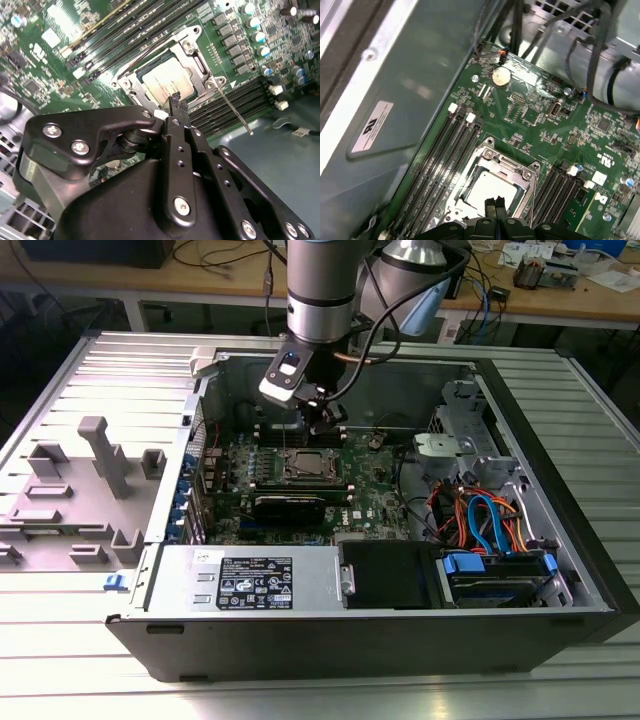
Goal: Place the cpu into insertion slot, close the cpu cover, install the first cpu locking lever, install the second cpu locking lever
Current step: 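Install the first cpu locking lever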
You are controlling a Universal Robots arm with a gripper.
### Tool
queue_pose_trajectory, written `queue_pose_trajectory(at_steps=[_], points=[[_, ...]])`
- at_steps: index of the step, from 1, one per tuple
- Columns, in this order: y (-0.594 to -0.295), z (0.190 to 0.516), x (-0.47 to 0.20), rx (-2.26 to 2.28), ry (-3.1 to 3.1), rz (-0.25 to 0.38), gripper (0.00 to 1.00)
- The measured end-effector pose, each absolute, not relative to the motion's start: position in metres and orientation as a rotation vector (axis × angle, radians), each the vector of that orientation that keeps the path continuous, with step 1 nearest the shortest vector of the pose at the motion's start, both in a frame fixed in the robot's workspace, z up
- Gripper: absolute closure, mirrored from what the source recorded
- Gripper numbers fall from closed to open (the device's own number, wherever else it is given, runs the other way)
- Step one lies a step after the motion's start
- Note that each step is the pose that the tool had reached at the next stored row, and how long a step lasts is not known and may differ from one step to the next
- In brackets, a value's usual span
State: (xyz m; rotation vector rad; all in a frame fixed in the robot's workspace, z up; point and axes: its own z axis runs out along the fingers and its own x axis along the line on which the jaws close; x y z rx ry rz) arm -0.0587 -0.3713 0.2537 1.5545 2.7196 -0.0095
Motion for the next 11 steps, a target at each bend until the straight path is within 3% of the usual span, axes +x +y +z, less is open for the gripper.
queue_pose_trajectory(at_steps=[11], points=[[-0.3713,0.2621,-0.0589,1.463,2.770,-0.009,0.89]])
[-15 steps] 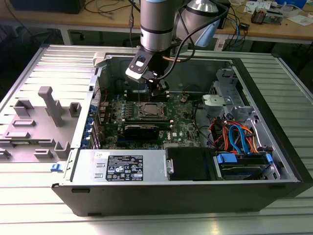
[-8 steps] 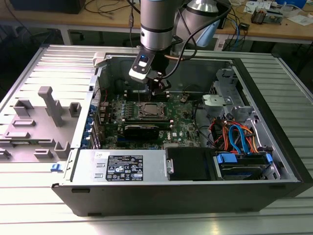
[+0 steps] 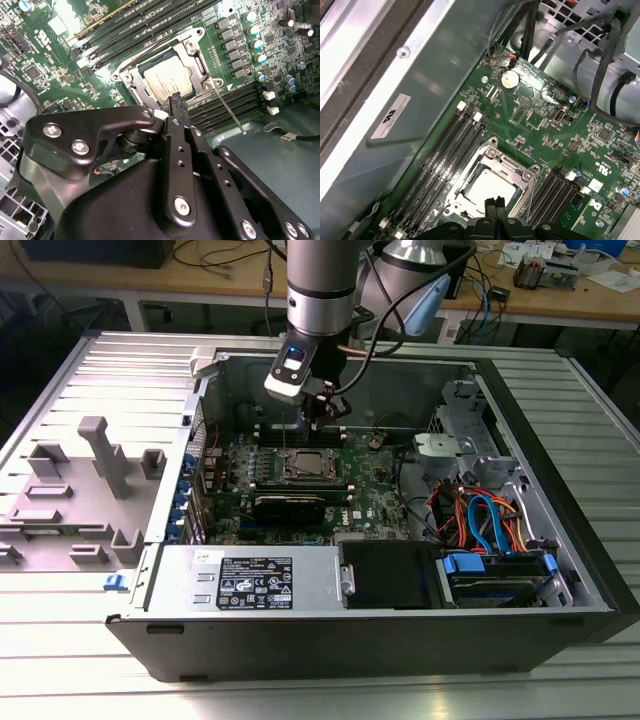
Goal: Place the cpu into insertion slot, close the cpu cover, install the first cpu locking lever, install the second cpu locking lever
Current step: 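Install the first cpu locking lever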
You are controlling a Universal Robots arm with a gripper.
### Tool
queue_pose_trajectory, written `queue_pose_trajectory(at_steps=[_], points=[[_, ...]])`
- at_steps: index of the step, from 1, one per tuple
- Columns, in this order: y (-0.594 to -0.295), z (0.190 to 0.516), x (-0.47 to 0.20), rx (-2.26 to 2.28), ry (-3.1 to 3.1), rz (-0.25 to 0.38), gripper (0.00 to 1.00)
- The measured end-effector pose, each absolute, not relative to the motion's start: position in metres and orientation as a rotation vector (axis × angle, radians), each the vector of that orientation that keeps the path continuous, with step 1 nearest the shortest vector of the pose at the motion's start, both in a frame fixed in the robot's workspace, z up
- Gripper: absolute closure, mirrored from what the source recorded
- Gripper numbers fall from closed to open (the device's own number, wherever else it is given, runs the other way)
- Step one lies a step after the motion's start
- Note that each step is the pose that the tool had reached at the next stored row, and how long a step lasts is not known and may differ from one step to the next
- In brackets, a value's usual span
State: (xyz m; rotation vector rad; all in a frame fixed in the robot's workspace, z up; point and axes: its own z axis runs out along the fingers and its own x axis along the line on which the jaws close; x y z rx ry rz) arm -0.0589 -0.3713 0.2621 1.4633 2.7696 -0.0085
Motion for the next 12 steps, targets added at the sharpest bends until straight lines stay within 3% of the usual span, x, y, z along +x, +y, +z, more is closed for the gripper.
queue_pose_trajectory(at_steps=[12], points=[[-0.3714,0.2622,-0.0590,1.201,2.892,-0.008,0.89]])
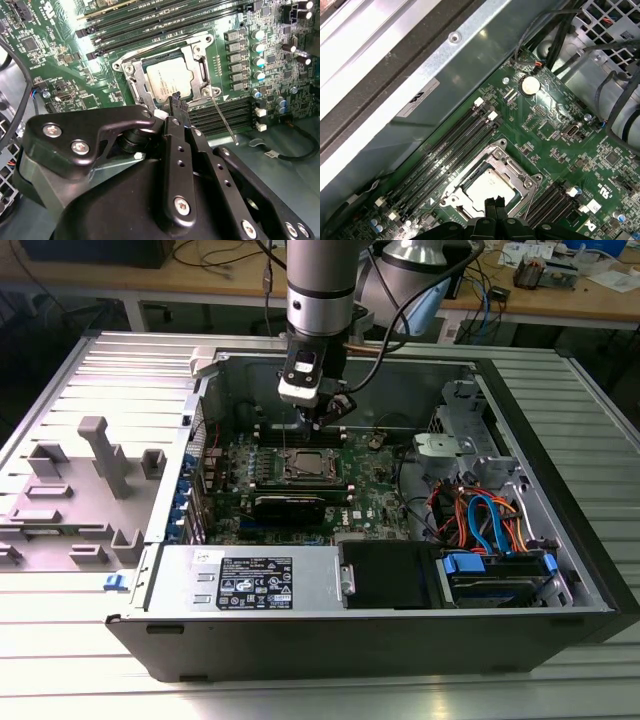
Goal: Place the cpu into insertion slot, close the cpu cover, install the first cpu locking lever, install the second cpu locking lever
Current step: 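Install the first cpu locking lever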
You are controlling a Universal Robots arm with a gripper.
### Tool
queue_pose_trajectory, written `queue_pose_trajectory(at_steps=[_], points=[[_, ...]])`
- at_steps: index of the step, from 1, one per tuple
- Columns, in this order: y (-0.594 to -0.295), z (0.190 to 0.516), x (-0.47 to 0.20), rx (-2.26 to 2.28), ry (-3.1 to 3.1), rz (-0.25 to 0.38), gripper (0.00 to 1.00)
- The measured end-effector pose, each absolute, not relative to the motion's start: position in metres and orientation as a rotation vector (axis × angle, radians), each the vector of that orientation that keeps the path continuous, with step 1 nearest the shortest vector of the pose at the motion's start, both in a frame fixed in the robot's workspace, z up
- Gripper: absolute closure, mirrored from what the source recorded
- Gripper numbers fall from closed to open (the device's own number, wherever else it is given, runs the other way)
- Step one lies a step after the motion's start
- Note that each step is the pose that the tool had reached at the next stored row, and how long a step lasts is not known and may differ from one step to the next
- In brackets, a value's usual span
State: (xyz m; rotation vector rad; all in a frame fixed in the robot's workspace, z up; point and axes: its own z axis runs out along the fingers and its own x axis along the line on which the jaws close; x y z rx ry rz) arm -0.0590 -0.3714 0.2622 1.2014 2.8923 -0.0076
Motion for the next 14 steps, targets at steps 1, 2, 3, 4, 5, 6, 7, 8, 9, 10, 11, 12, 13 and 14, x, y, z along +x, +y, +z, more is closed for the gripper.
queue_pose_trajectory(at_steps=[1,2,3,4,5,6,7,8,9,10,11,12,13,14], points=[[-0.3715,0.2622,-0.0591,1.200,2.893,-0.008,0.89],[-0.3715,0.2622,-0.0590,1.199,2.893,-0.008,0.89],[-0.3715,0.2622,-0.0590,1.197,2.894,-0.008,0.89],[-0.3715,0.2622,-0.0590,1.196,2.895,-0.008,0.89],[-0.3715,0.2622,-0.0590,1.193,2.896,-0.008,0.89],[-0.3715,0.2622,-0.0590,1.192,2.896,-0.008,0.89],[-0.3715,0.2622,-0.0590,1.190,2.897,-0.008,0.89],[-0.3715,0.2622,-0.0590,1.188,2.898,-0.008,0.89],[-0.3715,0.2622,-0.0590,1.185,2.899,-0.007,0.89],[-0.3714,0.2622,-0.0590,1.185,2.899,-0.007,0.89],[-0.3715,0.2622,-0.0590,1.185,2.899,-0.008,0.89],[-0.3715,0.2622,-0.0591,1.185,2.899,-0.008,0.89],[-0.3715,0.2622,-0.0590,1.185,2.899,-0.008,0.89],[-0.3715,0.2622,-0.0591,1.184,2.899,-0.008,0.89]])
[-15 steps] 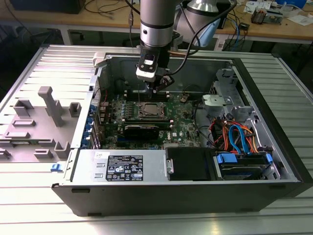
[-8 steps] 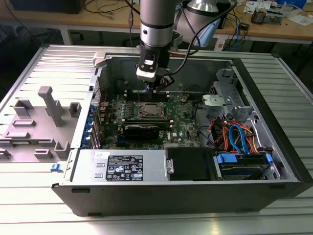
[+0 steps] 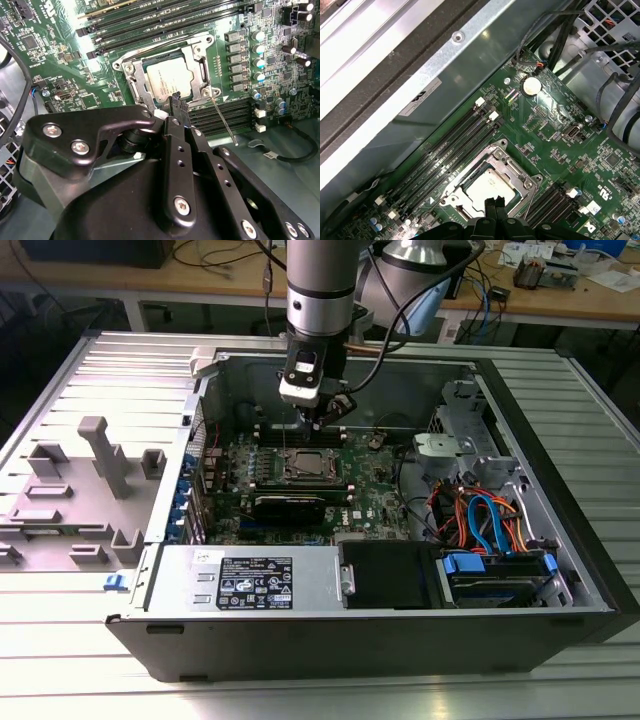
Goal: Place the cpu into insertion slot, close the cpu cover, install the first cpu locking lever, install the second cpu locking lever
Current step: 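Install the first cpu locking lever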
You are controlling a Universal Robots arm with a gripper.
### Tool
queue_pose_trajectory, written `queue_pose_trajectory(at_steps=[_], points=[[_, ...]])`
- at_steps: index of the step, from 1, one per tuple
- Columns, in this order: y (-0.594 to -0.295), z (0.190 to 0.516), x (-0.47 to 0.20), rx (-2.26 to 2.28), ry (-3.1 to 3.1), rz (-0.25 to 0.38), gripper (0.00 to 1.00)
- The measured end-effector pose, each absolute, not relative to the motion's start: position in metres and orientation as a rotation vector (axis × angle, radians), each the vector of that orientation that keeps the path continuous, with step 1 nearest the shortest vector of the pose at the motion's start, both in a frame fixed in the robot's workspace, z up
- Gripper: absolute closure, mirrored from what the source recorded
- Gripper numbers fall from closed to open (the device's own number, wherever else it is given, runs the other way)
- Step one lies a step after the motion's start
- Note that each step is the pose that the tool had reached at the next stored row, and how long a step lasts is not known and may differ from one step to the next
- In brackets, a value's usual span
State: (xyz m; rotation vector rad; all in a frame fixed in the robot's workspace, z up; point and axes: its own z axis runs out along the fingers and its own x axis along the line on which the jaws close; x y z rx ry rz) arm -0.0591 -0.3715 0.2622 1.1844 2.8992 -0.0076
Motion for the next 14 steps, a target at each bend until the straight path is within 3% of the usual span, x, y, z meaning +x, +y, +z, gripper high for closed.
queue_pose_trajectory(at_steps=[14], points=[[-0.3716,0.2622,-0.0597,1.082,2.939,-0.007,0.89]])
